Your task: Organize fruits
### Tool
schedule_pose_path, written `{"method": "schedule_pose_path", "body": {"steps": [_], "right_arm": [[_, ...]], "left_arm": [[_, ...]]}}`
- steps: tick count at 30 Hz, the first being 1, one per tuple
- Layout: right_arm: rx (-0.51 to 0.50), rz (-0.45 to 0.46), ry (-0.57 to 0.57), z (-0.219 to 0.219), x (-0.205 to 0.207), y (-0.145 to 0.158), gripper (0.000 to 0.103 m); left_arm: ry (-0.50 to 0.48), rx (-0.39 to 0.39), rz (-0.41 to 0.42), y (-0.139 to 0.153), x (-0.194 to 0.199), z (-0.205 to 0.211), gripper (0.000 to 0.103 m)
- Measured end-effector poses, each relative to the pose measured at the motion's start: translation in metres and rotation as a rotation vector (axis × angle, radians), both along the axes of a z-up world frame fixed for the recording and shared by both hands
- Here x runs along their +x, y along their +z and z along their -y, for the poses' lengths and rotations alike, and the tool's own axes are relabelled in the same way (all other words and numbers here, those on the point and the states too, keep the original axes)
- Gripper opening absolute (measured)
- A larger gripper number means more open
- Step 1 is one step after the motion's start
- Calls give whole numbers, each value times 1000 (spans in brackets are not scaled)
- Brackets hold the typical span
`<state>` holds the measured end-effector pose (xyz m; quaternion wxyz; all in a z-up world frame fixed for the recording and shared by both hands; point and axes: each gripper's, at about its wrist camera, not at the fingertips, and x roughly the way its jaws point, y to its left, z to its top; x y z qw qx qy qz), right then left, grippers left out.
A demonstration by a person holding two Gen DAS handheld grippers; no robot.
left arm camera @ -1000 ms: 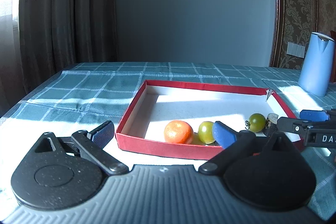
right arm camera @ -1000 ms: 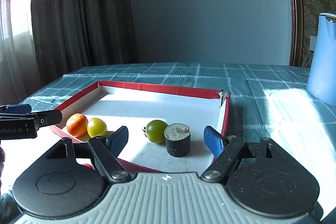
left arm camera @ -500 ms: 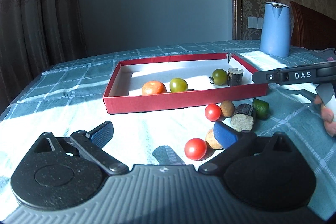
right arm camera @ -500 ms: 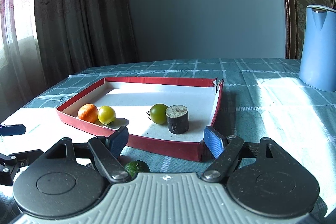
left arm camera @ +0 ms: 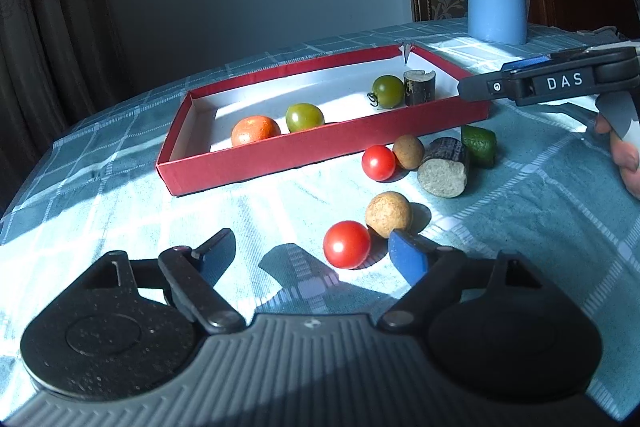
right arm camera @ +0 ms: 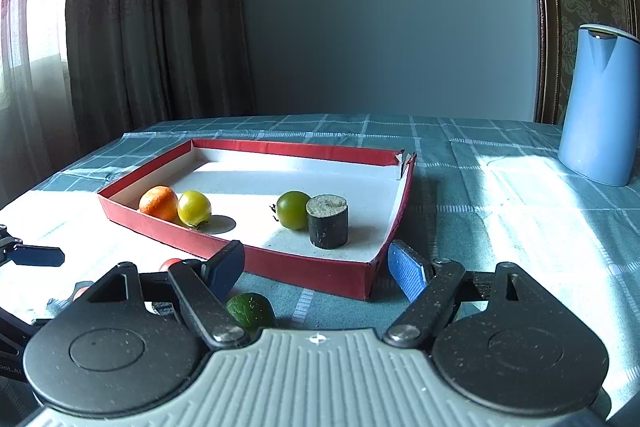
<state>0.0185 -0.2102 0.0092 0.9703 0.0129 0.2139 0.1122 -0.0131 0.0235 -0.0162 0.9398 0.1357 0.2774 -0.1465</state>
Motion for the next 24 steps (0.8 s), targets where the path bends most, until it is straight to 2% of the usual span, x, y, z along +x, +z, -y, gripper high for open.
{"method": "schedule_pose_path", "body": {"steps": [2,3,4,5,7,15,18,24], "right_arm": [[-6,-3,4,-1,0,0,79],[-6,-5,4,-1,0,0,79],[-7,-5,2,-1,0,0,79],[-9,-6,0,-1,0,-1,79],[-5,-10,0,0,1,-1,79],[-8,-19,15,0,-1,0,79],[-19,-4,18,1,-8,1,79],[-66,5,35,-1,-20,-3,79]], "left_arm": [[4,-6,-10,0,2,-1,76],[2,-12,-15,0,2,-2,62],[0,-17,-21,-1,3,-3,54],[-4,-22,-23,0,3,-3,53],[-8,-21,-22,-1,3,-3,39],[-9,-1,-5,-1,0,1,38],[-27,-1,-8,-1,-1,2,31],[-13,-10,-14,-1,0,0,35]]}}
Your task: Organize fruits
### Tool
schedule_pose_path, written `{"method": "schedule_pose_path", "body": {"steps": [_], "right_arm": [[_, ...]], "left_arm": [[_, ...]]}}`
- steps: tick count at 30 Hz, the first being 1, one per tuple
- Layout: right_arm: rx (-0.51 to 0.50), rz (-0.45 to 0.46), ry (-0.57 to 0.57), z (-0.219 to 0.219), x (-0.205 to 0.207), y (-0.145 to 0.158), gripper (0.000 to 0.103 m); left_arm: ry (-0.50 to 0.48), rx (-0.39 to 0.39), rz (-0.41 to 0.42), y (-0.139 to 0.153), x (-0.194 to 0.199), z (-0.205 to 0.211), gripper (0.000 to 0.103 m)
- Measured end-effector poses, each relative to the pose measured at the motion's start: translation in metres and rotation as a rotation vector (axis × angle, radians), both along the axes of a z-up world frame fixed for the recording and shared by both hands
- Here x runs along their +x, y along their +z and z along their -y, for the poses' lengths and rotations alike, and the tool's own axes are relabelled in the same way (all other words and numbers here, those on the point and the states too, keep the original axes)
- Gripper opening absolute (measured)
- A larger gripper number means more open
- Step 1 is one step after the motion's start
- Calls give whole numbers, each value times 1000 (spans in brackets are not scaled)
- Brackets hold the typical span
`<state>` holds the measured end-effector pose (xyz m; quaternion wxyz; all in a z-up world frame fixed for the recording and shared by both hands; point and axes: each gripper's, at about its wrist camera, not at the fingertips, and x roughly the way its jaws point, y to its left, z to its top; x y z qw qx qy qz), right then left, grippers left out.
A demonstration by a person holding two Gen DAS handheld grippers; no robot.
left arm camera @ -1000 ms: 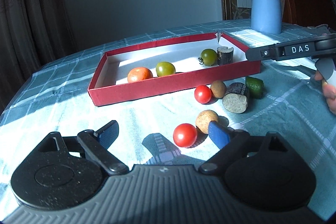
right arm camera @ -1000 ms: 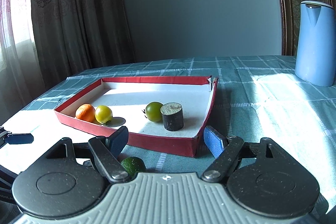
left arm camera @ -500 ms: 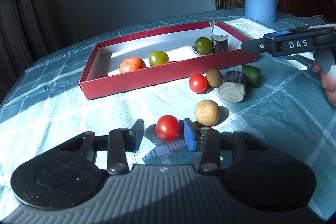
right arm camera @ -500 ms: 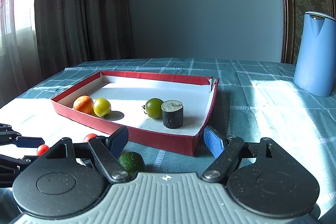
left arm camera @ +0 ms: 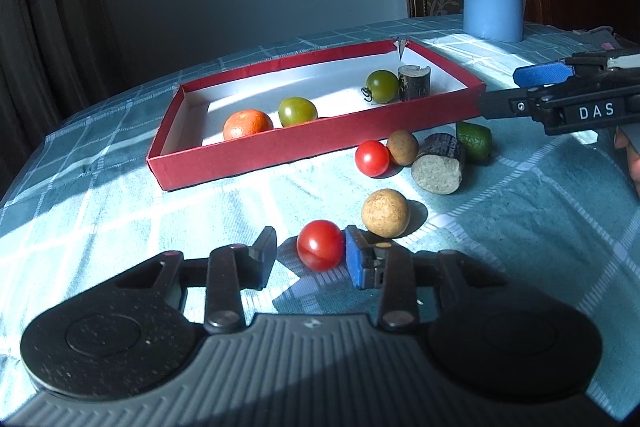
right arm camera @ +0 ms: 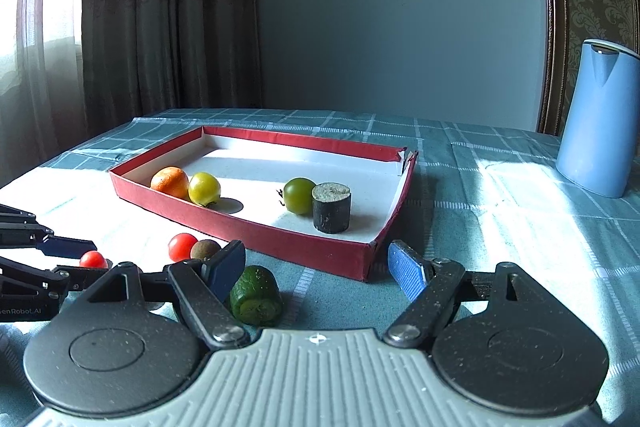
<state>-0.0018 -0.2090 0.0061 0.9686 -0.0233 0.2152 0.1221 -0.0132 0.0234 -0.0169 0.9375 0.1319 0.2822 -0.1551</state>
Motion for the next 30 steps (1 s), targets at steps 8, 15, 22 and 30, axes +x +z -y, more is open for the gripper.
{"method": "schedule_pose_path", "body": {"steps": [8,15,22,30], "right_arm": [[-97,-26,13,-15,1,-8,79],[-97,-59,86,-21,1,-11,79],[-152,-138,90,-33,17,-18,70],[-142,-135,101,-36,18,-19,44]], "left_arm": [[0,13,8,0,-1,2,35],[29,29,19,0,-2,2,47],[17,27,17,0,-1,3,41],[5,15,8,0,-1,4,33]]}}
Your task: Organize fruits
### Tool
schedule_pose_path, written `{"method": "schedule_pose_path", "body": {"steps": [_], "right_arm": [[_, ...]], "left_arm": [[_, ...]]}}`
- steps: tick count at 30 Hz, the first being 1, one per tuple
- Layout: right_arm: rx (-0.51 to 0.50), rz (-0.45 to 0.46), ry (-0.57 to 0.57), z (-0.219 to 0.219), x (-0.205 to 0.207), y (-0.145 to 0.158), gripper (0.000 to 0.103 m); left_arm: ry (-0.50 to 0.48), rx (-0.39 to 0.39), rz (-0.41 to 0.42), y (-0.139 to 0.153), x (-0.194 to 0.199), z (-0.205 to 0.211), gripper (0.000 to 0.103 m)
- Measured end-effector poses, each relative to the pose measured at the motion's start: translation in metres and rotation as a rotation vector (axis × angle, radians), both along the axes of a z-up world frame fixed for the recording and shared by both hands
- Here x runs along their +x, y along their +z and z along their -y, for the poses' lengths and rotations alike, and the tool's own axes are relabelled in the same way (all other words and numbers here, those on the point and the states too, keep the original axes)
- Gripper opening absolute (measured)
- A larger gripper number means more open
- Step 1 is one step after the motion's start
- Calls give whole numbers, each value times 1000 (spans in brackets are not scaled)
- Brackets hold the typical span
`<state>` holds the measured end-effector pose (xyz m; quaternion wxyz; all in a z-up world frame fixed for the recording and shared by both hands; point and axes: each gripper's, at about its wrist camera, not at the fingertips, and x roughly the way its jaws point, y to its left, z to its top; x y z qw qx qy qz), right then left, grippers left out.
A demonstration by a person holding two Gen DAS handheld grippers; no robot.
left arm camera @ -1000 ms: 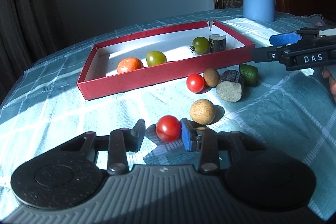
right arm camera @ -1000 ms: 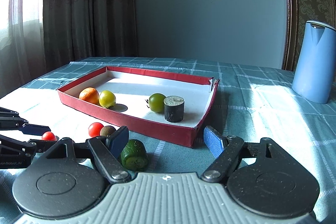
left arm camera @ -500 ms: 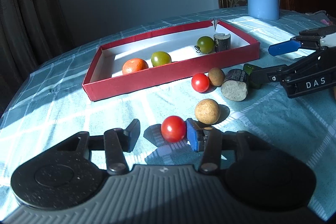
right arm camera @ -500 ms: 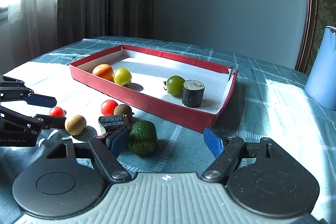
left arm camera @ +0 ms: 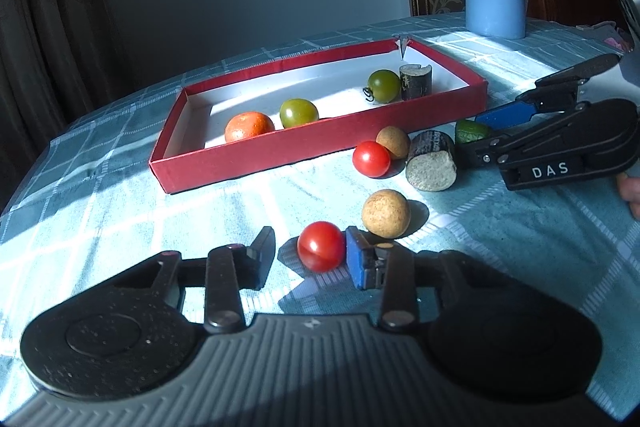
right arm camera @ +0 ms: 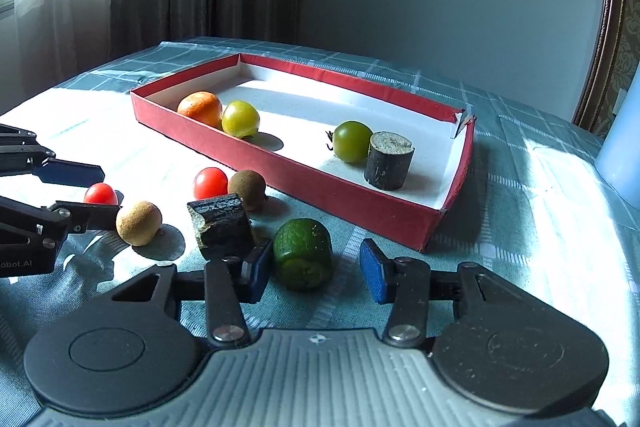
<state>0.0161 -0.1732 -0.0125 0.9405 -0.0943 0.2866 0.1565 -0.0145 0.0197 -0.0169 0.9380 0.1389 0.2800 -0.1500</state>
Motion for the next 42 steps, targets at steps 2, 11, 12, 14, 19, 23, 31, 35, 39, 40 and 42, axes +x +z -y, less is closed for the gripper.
{"method": "schedule_pose_path", "body": {"steps": [2,11,12,14,19,23,31,35,39,40,42], "right_arm": [[23,-10,15,-1,-1,0,33],[17,-1,11,-3,-3,1,31],[18,1,11,-3,-3,1,31],[20,4,10,-3,-4,1,31],[23,15,6,-2,-7,1,30],[26,35,3,-1,-10,2,30],[43,132,-37,5,-22,10,30],[49,146,-57,8,-22,11,30],[50,139,-62,9,-21,10,30],[50,140,-62,9,-22,10,30],[52,142,-63,9,-22,11,30]], "left_arm": [[-2,-5,-5,0,0,2,25],[7,17,10,-1,-1,7,23],[7,19,12,-1,-1,7,23],[9,15,11,-1,-1,7,23],[30,18,18,-1,-2,6,23],[43,28,26,-2,-2,7,23],[92,34,40,-1,-2,4,22],[102,25,45,0,-2,2,22],[116,24,50,1,-2,1,22],[126,19,50,1,-1,0,22],[150,9,34,3,3,-1,22]]}}
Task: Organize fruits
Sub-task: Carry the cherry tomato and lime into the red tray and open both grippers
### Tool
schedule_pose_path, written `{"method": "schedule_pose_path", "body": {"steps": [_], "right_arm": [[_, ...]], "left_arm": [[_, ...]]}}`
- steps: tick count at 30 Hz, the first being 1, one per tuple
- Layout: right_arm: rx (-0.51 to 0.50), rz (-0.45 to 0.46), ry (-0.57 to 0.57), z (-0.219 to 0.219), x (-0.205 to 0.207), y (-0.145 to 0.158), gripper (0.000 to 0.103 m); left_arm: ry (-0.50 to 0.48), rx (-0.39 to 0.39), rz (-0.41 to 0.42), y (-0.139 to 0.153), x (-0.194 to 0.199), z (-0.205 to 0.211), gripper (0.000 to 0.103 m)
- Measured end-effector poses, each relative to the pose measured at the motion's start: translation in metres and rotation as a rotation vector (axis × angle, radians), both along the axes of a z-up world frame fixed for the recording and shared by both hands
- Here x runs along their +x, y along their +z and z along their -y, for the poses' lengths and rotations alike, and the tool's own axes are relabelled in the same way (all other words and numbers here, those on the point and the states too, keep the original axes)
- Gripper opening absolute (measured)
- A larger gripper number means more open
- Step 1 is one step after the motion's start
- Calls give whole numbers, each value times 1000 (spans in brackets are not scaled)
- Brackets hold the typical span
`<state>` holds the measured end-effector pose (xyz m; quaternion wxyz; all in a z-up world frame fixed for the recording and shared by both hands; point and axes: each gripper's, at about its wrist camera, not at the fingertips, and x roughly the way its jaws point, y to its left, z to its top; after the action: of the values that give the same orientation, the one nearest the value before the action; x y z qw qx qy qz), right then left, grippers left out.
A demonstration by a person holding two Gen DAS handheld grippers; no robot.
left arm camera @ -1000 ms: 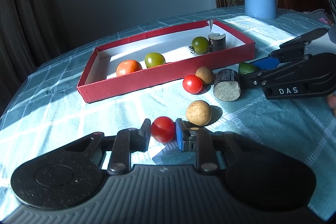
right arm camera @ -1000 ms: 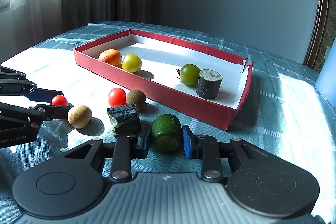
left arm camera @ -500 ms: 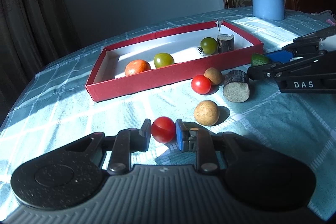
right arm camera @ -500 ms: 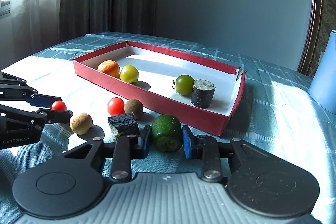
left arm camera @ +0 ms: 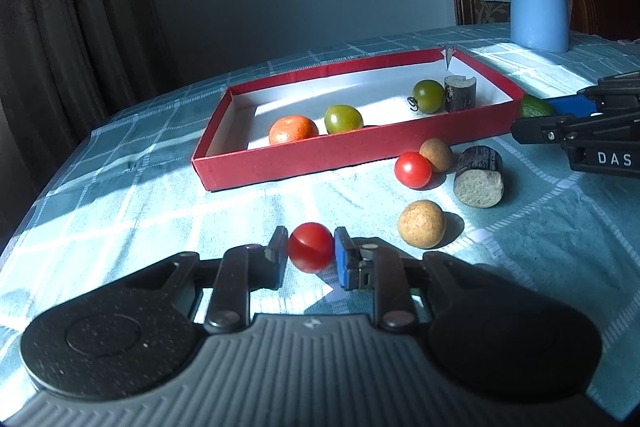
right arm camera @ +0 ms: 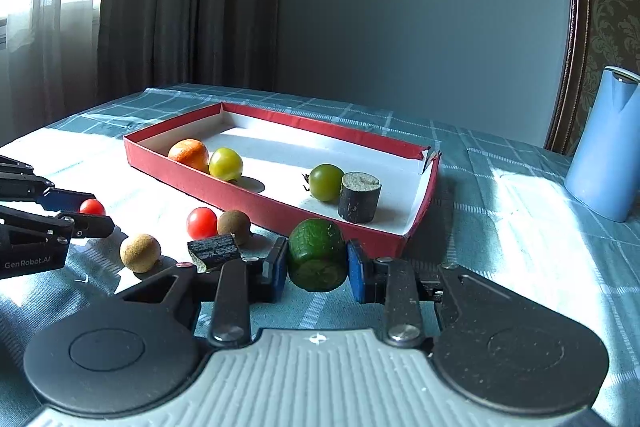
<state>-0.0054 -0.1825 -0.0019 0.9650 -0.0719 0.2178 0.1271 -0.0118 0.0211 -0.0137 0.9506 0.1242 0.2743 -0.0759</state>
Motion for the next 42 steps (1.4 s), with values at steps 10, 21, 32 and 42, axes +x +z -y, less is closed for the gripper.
{"method": "schedule_pose_path", "body": {"steps": [10,21,32,42], "right_arm": [[27,-13,0,4,11,8,30],[1,-6,-20,-17,72,27,30],[7,-83,-40,-38,145,21,30],[31,-216,-48,-41,188,-3,30]], "left_arm": [[-19,-44,29,25,28,21,22],[115,-128,49,42,110,30,22],[254,-134,-15,26,165,11,22],[241,-81,-45,11,172,22,51]]}}
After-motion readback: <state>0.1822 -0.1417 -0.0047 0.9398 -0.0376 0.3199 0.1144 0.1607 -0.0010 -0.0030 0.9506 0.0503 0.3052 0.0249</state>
